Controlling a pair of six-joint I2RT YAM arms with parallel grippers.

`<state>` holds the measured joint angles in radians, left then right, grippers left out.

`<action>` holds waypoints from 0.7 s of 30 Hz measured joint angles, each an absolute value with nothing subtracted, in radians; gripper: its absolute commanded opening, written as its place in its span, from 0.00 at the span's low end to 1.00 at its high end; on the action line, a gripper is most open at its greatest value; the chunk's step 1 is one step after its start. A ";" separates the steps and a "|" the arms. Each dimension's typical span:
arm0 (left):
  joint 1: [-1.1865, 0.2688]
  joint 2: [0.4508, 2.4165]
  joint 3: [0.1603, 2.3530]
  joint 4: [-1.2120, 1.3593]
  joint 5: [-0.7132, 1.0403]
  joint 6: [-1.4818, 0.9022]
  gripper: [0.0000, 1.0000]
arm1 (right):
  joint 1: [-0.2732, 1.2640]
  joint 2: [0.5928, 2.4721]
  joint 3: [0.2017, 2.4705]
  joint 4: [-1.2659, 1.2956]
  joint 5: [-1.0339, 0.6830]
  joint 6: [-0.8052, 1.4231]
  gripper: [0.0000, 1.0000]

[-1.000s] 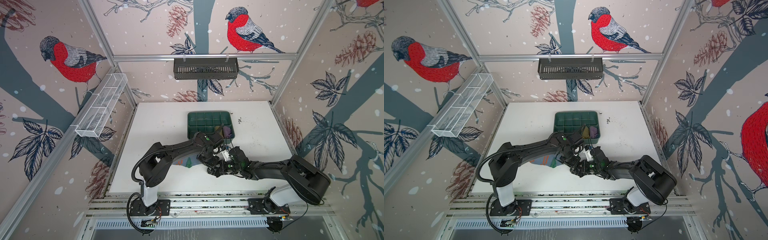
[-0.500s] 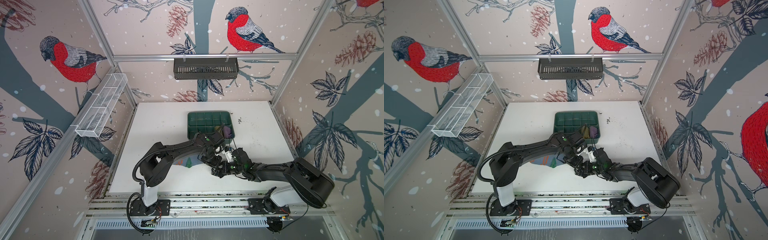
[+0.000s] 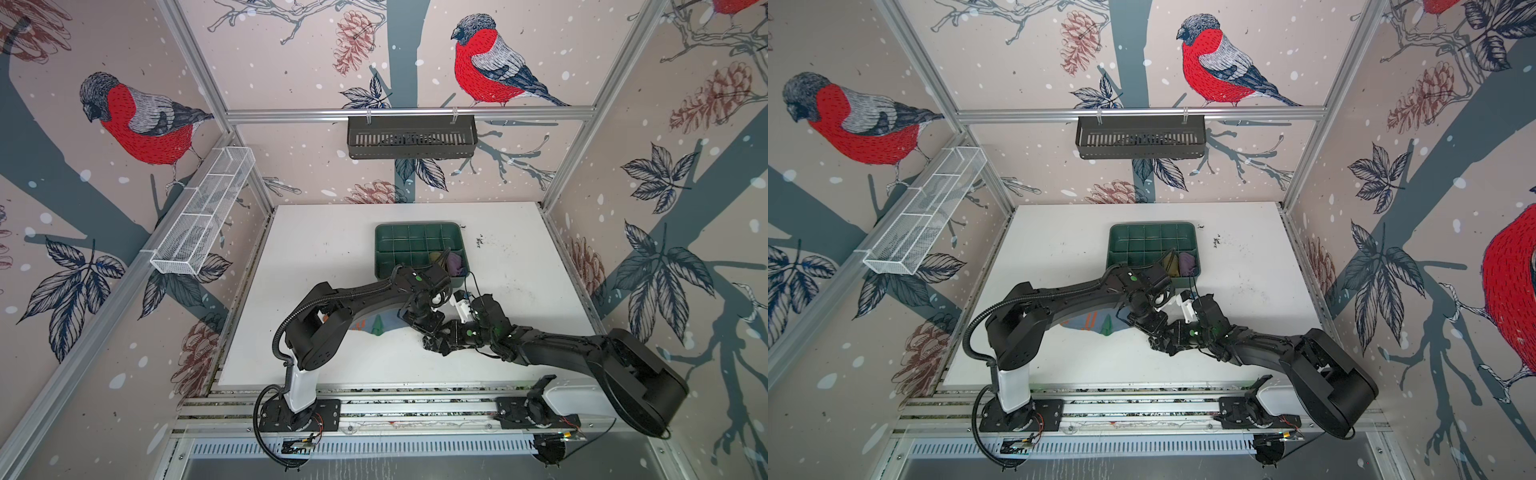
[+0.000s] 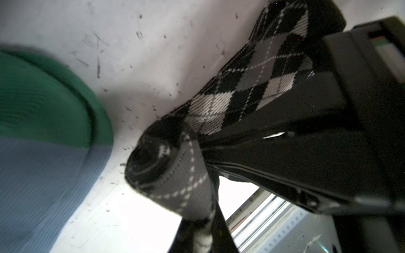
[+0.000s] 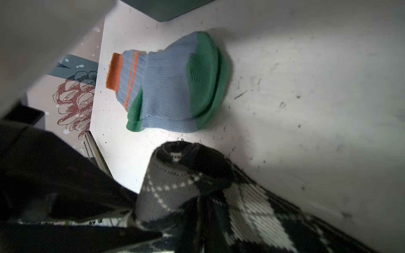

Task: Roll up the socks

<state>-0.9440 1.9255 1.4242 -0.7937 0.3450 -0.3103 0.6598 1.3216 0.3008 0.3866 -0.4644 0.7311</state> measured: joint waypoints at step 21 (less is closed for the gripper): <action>-0.977 2.029 1.578 -0.877 0.311 -0.289 0.17 | 0.592 1.185 0.241 0.289 -0.432 0.726 0.07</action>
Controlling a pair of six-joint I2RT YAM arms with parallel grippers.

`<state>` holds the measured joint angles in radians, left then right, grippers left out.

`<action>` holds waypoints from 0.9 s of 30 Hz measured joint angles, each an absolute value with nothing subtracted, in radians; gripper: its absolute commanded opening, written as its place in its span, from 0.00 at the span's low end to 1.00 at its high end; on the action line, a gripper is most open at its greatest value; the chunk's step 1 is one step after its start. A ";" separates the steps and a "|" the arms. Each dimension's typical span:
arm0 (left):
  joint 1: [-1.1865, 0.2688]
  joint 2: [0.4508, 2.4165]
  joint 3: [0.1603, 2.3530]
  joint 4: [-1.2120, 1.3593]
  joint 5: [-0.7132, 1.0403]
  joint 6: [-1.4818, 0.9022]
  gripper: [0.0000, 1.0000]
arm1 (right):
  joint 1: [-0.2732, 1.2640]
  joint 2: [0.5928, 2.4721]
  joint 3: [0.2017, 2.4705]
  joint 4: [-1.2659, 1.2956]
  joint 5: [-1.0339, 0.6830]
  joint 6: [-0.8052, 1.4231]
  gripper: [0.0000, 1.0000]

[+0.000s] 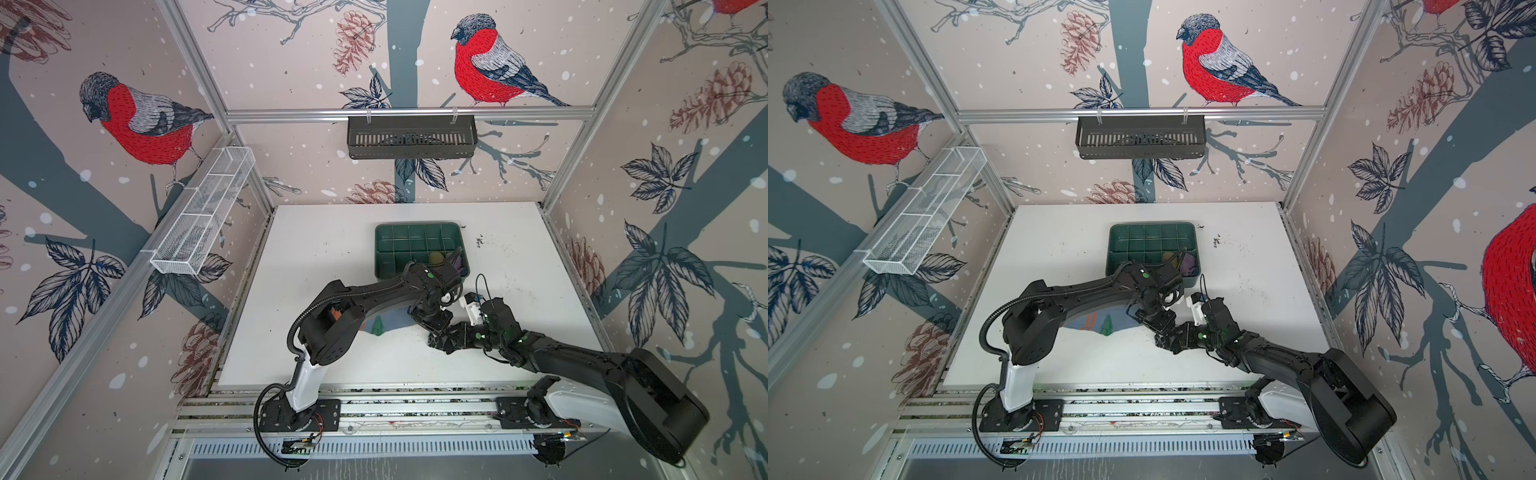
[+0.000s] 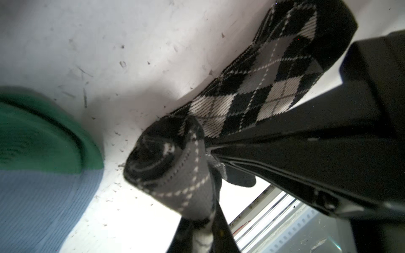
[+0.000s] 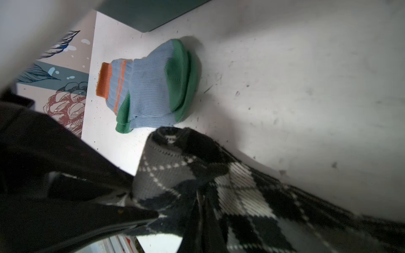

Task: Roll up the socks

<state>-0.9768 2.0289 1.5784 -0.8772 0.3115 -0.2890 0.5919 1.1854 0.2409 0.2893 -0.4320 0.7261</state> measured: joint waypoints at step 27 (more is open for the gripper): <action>-1.004 2.067 1.642 -0.845 0.406 -0.290 0.15 | 0.514 1.194 0.216 0.296 -0.440 0.724 0.05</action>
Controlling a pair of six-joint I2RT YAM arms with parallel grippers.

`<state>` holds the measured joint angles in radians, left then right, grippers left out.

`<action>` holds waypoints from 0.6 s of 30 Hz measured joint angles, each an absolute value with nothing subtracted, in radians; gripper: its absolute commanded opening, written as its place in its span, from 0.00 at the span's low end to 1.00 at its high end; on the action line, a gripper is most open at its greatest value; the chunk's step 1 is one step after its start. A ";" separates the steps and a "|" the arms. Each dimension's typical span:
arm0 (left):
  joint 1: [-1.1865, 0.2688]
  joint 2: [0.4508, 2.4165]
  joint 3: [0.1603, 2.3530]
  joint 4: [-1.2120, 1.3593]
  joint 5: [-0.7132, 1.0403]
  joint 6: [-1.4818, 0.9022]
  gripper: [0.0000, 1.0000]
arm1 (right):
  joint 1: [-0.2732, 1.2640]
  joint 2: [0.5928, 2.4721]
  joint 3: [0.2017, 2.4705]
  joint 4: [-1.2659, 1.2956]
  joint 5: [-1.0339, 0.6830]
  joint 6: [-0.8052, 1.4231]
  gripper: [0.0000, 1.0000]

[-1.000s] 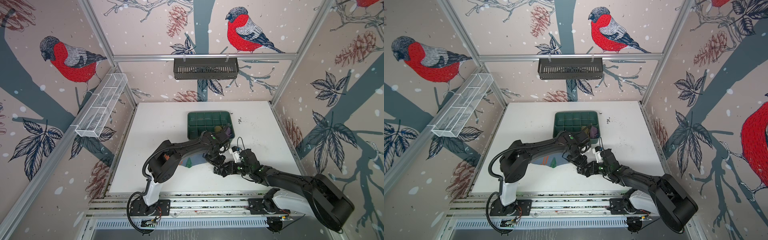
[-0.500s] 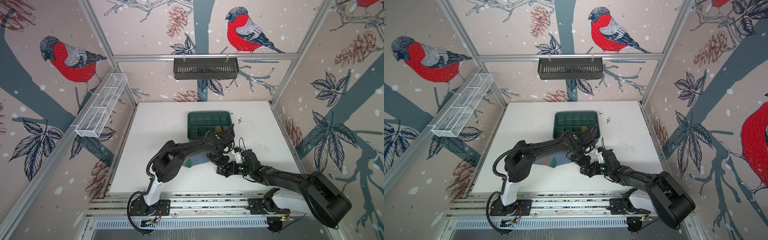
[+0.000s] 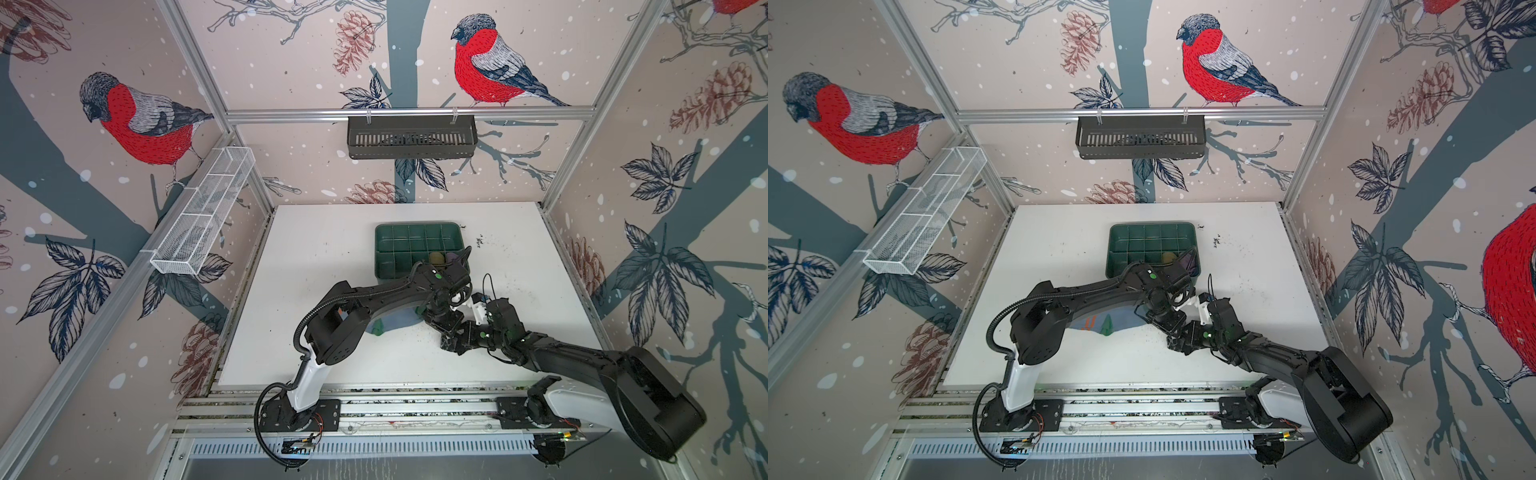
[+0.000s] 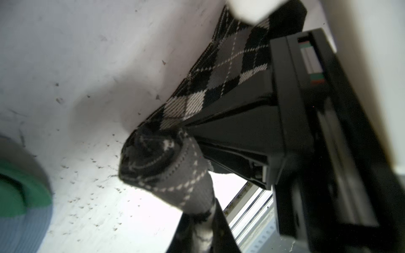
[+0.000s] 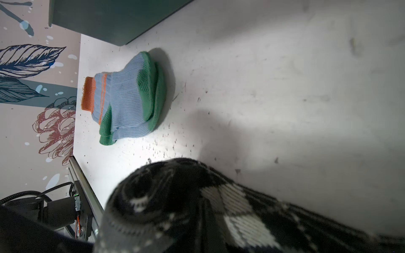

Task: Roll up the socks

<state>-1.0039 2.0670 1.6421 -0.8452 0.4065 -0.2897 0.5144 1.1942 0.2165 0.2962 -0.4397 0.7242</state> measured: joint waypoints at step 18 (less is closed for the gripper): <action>-0.965 2.046 1.587 -0.854 0.361 -0.288 0.14 | 0.481 0.923 0.226 0.000 -0.337 0.677 0.06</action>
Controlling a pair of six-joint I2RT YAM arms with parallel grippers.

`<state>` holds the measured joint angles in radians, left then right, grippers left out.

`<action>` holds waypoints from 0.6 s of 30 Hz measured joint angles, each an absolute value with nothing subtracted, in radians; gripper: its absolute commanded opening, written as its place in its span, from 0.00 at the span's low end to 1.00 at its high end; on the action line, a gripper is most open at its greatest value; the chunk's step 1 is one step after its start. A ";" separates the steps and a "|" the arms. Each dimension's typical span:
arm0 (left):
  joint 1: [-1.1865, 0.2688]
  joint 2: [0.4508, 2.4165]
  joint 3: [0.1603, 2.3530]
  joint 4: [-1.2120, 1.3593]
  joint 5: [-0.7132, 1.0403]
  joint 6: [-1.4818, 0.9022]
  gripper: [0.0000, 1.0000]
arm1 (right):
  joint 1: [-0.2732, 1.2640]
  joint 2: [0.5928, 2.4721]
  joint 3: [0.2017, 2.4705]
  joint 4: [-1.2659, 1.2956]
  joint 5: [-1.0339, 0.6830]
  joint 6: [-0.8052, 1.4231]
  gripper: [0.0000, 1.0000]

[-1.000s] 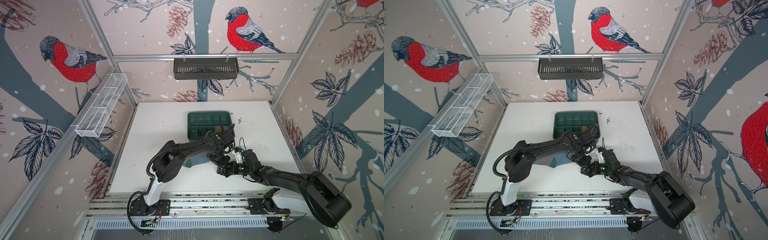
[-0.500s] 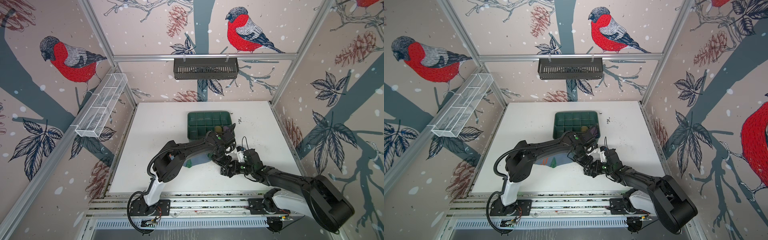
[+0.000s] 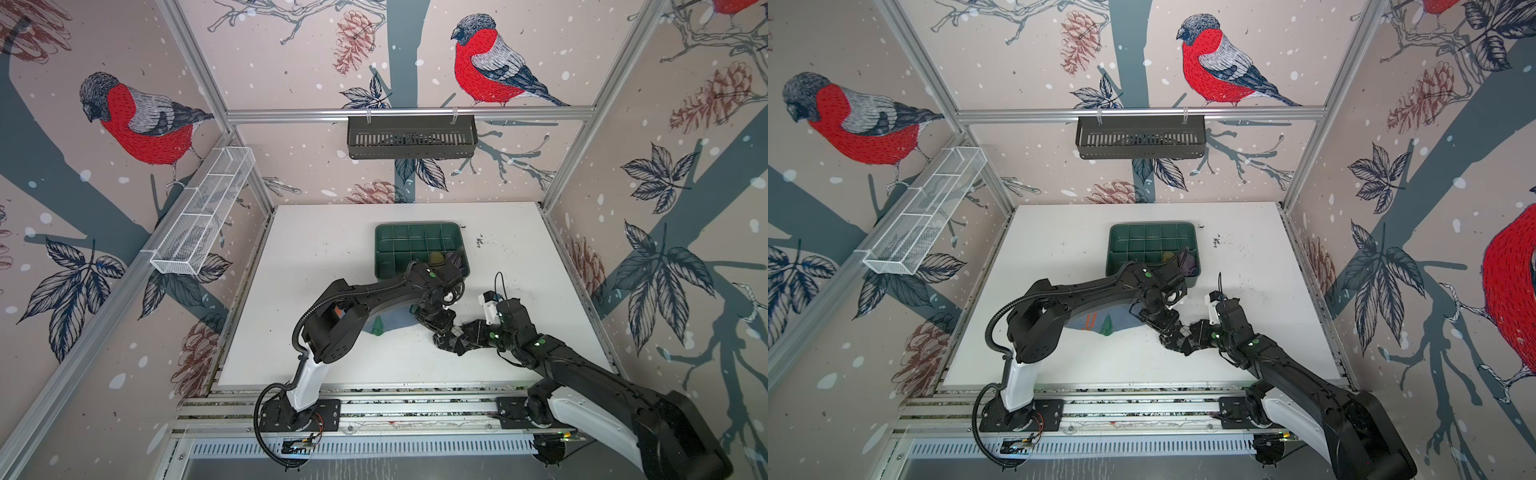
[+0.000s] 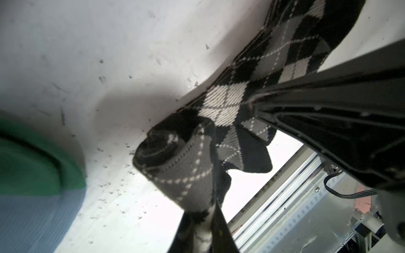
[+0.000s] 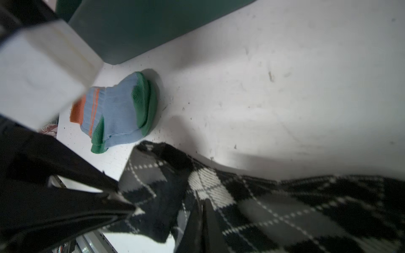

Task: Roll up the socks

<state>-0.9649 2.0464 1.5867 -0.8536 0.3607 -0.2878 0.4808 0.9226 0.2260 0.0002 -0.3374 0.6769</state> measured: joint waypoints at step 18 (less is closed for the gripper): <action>-0.955 2.042 1.641 -0.965 0.227 -0.282 0.14 | 0.532 1.059 0.151 0.195 -0.400 0.734 0.04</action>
<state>-0.9554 2.0418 1.6409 -0.9649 0.2268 -0.2821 0.5320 1.0588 0.1509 0.1951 -0.3996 0.7338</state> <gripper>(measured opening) 0.138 0.049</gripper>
